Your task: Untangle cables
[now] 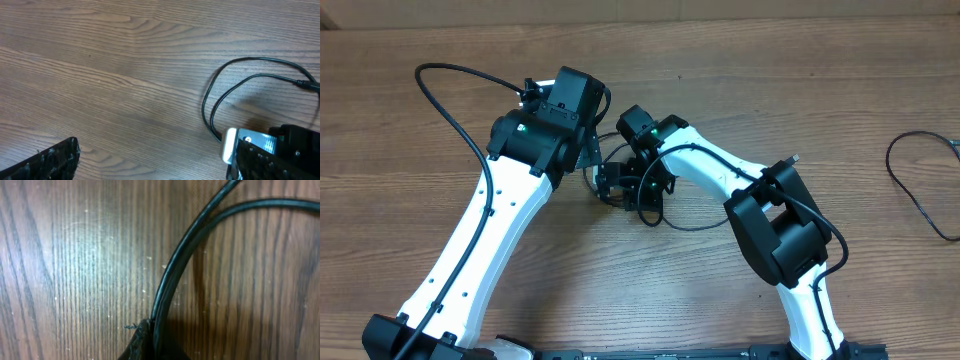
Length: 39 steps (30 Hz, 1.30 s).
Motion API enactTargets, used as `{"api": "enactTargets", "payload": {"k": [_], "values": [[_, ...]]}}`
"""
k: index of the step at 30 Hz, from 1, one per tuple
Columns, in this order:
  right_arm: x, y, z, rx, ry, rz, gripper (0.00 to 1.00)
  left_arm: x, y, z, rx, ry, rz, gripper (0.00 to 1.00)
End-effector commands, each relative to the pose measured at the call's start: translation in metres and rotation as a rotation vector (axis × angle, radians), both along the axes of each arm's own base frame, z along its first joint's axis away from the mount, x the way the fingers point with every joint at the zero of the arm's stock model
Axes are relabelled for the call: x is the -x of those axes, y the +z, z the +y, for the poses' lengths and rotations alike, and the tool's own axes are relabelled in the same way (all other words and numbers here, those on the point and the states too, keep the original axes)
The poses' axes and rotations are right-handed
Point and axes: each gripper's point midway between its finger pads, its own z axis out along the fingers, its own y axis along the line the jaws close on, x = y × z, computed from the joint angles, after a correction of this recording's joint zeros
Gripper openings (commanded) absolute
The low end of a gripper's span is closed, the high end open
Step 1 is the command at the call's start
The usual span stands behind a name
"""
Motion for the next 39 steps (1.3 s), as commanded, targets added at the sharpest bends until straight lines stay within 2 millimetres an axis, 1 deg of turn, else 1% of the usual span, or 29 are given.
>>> {"api": "enactTargets", "payload": {"k": [1,2,3,5,6,7,8,9,10,11,12,15,16,17,18,20,23,24,25,26,28,31,32,33,34,35,36,38,39], "values": [[-0.029,-0.008,-0.019,0.064,-0.189,0.011,0.04,0.001,0.008,0.006,-0.017,-0.004,-0.023,0.99],[-0.038,-0.001,-0.019,0.049,-0.226,0.003,0.04,0.001,0.008,0.006,-0.017,-0.004,-0.023,1.0],[-0.058,0.016,-0.021,0.012,-0.309,-0.017,0.04,0.001,0.008,0.006,-0.017,-0.004,-0.023,1.0],[-0.107,0.062,-0.029,-0.093,-0.519,-0.063,0.04,0.001,0.008,0.006,-0.017,-0.004,-0.023,1.0],[-0.118,0.072,-0.032,-0.112,-0.564,-0.073,0.04,0.001,0.008,0.006,-0.017,-0.004,-0.023,1.0],[-0.138,0.092,-0.041,-0.15,-0.648,-0.097,0.04,0.001,0.008,0.006,-0.017,-0.004,-0.023,0.99],[-0.159,0.111,-0.056,-0.179,-0.713,-0.136,0.04,0.001,0.008,0.006,-0.017,-0.004,-0.023,0.99],[-0.171,0.119,-0.068,-0.18,-0.756,-0.164,0.04,0.001,0.008,0.006,-0.017,-0.004,-0.023,1.0],[-0.185,0.125,-0.085,-0.166,-0.818,-0.198,0.04,0.001,0.008,0.006,-0.017,-0.004,-0.023,1.0],[-0.194,0.128,-0.1,-0.153,-0.864,-0.22,0.04,0.001,0.008,0.006,-0.017,-0.004,-0.023,1.0],[-0.203,0.131,-0.118,-0.141,-0.912,-0.242,0.04,0.001,0.008,0.006,-0.017,-0.004,-0.023,1.0],[-0.225,0.134,-0.182,-0.096,-1.084,-0.279,0.04,0.001,0.008,0.006,-0.017,-0.004,-0.023,0.99],[-0.228,0.134,-0.194,-0.088,-1.116,-0.283,0.04,0.001,0.008,0.006,-0.017,-0.004,-0.023,1.0],[-0.233,0.134,-0.219,-0.077,-1.188,-0.287,0.04,0.001,0.008,0.006,-0.017,-0.004,-0.023,1.0],[-0.236,0.134,-0.235,-0.08,-1.24,-0.281,0.04,0.001,0.008,0.006,-0.017,-0.004,-0.023,0.99],[-0.243,0.136,-0.279,-0.095,-1.383,-0.262,0.04,0.001,0.008,0.006,-0.017,-0.004,-0.023,1.0],[-0.25,0.14,-0.331,-0.116,-1.52,-0.278,0.04,0.001,0.008,0.005,-0.017,-0.004,-0.023,1.0],[-0.253,0.144,-0.356,-0.129,-1.577,-0.299,0.04,0.001,0.008,0.006,-0.017,-0.004,-0.023,1.0],[-0.255,0.152,-0.389,-0.144,-1.671,-0.323,0.04,0.001,0.008,0.006,-0.017,-0.004,-0.023,1.0],[-0.256,0.157,-0.406,-0.155,-1.725,-0.336,0.04,0.001,0.008,0.006,-0.017,-0.004,-0.023,1.0],[-0.256,0.175,-0.448,-0.202,-1.845,-0.367,0.04,0.001,0.008,0.006,-0.017,-0.004,-0.023,1.0],[-0.253,0.21,-0.509,-0.285,-1.989,-0.447,0.04,0.001,0.008,0.006,-0.017,-0.004,-0.023,1.0],[-0.252,0.216,-0.518,-0.299,-2.002,-0.463,0.04,0.001,0.008,0.006,-0.017,-0.004,-0.023,0.99],[-0.249,0.233,-0.539,-0.332,-2.043,-0.506,0.04,0.001,0.008,0.006,-0.017,-0.004,-0.023,1.0],[-0.247,0.241,-0.55,-0.349,-2.061,-0.528,0.04,0.001,0.008,0.006,-0.017,-0.004,-0.023,1.0],[-0.244,0.255,-0.566,-0.379,-2.093,-0.565,0.04,0.001,0.008,0.006,-0.017,-0.004,-0.023,0.99],[-0.242,0.263,-0.574,-0.393,-2.105,-0.584,0.04,0.001,0.008,0.006,-0.017,-0.004,-0.023,0.99],[-0.235,0.291,-0.599,-0.432,-2.126,-0.672,0.04,0.001,0.008,0.006,-0.017,-0.004,-0.023,0.99],[-0.232,0.302,-0.608,-0.447,-2.132,-0.706,0.04,0.001,0.008,0.006,-0.017,-0.004,-0.023,1.0]]}}
